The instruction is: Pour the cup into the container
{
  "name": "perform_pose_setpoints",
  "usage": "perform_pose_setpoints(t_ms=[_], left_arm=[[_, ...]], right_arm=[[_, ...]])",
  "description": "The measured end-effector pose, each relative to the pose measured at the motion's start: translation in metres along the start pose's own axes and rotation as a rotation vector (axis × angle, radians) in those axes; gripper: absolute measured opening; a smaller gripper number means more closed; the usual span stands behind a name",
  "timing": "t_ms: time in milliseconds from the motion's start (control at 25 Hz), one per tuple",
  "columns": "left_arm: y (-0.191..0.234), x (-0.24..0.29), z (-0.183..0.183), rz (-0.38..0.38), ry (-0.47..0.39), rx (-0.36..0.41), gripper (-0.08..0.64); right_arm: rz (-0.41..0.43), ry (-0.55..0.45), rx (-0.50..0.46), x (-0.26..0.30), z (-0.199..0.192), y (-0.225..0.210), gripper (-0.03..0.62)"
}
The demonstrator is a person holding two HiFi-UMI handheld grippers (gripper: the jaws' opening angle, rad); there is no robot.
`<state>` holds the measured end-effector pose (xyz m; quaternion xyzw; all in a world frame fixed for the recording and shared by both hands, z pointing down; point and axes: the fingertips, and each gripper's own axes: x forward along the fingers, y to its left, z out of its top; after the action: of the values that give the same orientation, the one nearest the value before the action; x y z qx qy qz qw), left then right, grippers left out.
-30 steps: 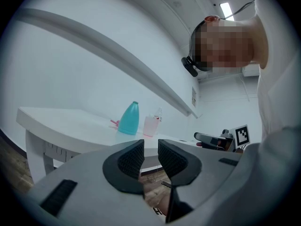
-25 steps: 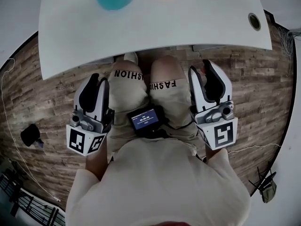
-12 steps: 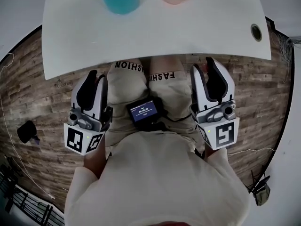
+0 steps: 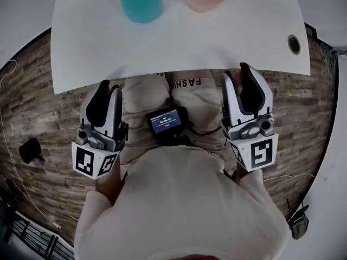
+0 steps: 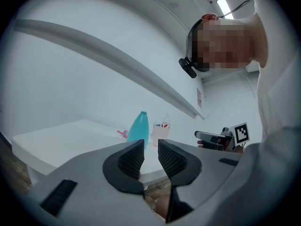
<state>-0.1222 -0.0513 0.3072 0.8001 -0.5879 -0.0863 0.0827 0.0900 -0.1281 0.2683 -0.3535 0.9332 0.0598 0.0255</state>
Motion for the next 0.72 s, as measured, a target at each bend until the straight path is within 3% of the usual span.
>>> perform_pose_setpoints(t_ms=[720], left_arm=[[0.004,0.014,0.021,0.028,-0.001,0.020,0.101]], right_arm=[[0.015,0.013,-0.008,0.012,0.014,-0.017,0.121]])
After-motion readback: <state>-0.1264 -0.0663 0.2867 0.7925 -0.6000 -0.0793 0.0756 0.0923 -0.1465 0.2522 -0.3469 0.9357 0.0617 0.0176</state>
